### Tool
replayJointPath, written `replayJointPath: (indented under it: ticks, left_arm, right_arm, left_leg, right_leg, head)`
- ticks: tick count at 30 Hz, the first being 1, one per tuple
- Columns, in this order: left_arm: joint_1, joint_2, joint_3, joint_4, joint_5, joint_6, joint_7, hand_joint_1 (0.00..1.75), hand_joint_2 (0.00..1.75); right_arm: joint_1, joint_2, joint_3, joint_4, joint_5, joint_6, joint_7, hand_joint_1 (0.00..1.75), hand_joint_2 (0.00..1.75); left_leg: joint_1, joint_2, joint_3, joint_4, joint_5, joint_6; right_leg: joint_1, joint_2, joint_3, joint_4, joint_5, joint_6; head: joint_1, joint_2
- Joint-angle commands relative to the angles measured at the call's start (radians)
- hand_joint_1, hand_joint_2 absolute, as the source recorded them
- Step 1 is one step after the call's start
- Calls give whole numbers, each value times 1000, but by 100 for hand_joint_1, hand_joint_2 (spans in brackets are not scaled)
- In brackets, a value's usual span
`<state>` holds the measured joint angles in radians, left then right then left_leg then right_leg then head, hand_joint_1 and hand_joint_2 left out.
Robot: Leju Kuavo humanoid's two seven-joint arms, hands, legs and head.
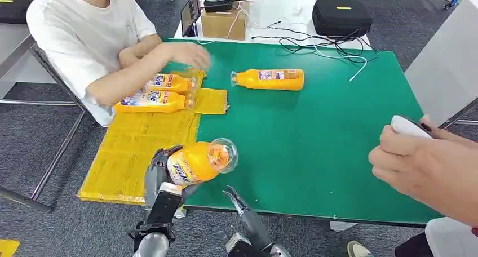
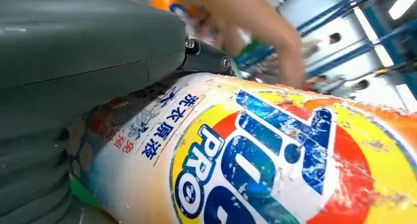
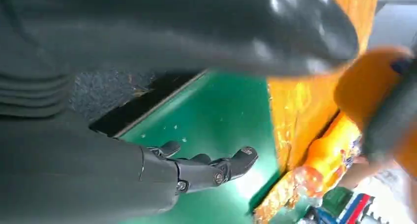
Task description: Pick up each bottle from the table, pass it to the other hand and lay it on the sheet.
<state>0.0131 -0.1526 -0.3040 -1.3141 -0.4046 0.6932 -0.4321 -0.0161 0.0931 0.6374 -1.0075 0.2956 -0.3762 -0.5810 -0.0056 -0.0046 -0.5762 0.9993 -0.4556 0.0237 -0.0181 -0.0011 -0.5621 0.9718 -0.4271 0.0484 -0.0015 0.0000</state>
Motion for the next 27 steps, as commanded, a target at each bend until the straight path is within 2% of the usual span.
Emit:
replayJointPath:
  ticks: [1, 6, 7, 9, 10, 12, 16, 21, 23, 24, 25, 26, 27]
  left_arm:
    - [-180, -32, 483, 309, -393, 5, 14, 175, 175]
    - [-220, 15, 586, 397, -634, 5, 65, 175, 175]
    - [-238, 34, 580, 445, -718, 5, 123, 175, 175]
    - [-261, 54, 573, 497, -736, 5, 141, 175, 175]
    - [-295, 81, 552, 580, -781, 5, 196, 175, 175]
    - [-306, 88, 549, 603, -783, 5, 202, 175, 175]
    - [-373, 132, 498, 775, -792, -17, 276, 175, 175]
    - [-391, 136, 498, 823, -717, -63, 270, 175, 175]
    - [-389, 133, 504, 833, -653, -108, 250, 140, 175]
    - [-386, 132, 503, 832, -652, -105, 248, 140, 175]
    - [-385, 133, 503, 834, -637, -115, 245, 106, 175]
    - [-381, 132, 502, 833, -602, -149, 229, 65, 175]
    - [-380, 132, 501, 832, -589, -165, 223, 65, 175]
  right_arm:
    - [61, -18, -100, -247, -37, -100, -57, 0, 0]
    - [91, -19, -127, -385, -64, -86, -65, 0, 0]
    - [94, -22, -123, -405, -69, -74, -83, 0, 0]
    - [94, -23, -121, -421, -65, -71, -91, 0, 0]
    - [92, -21, -121, -431, -72, -57, -98, 0, 0]
    - [88, -18, -122, -432, -73, -54, -98, 0, 0]
    - [71, -1, -135, -399, -86, -18, -98, 0, 0]
    - [64, 9, -143, -369, -87, 2, -108, 0, 0]
    - [66, 17, -153, -359, -92, 7, -109, 0, 0]
    - [67, 17, -154, -359, -92, 7, -109, 0, 0]
    - [67, 18, -157, -357, -94, 9, -108, 0, 0]
    - [69, 21, -162, -355, -96, 8, -108, 0, 0]
    - [70, 21, -163, -355, -98, 10, -107, 0, 0]
  left_leg:
    - [2, 1, 1, 0, 0, -2]
    - [1, 2, 2, -1, 0, -2]
    - [2, 1, 2, 0, -1, -2]
    - [1, 0, 1, -1, 0, -1]
    - [1, 0, 2, -1, 0, -1]
    - [1, 0, 1, -1, 1, -1]
    - [2, -1, 3, -1, 0, -2]
    - [1, 0, 6, -1, 0, -2]
    - [1, 1, 8, -2, 1, -2]
    - [1, 0, 9, -2, 1, -2]
    - [1, 1, 9, -2, 1, -3]
    - [2, 1, 10, -3, 2, -3]
    - [1, -2, 12, -2, 2, -3]
  right_leg:
    - [2, 0, 1, 0, 0, -2]
    - [1, 1, 1, 0, 0, -2]
    - [2, 0, 2, 0, 0, -3]
    - [1, 0, 1, 0, 0, -1]
    - [1, 0, 1, 0, 0, -1]
    - [1, -1, 1, 0, 0, -1]
    - [2, -2, 3, 0, 0, -3]
    - [1, 1, 6, 0, 0, -2]
    - [0, 2, 8, 0, 0, -2]
    - [0, 1, 9, 0, 0, -2]
    - [1, 2, 9, 0, 1, -3]
    - [2, 2, 9, -1, 2, -4]
    - [1, 0, 11, 0, 0, -3]
  head:
    - [0, 0]
    - [0, 0]
    - [0, 0]
    - [0, 0]
    - [0, 0]
    - [0, 0]
    - [0, 0]
    - [0, 0]
    - [0, 0]
    - [0, 0]
    - [0, 0]
    - [0, 0]
    - [0, 0]
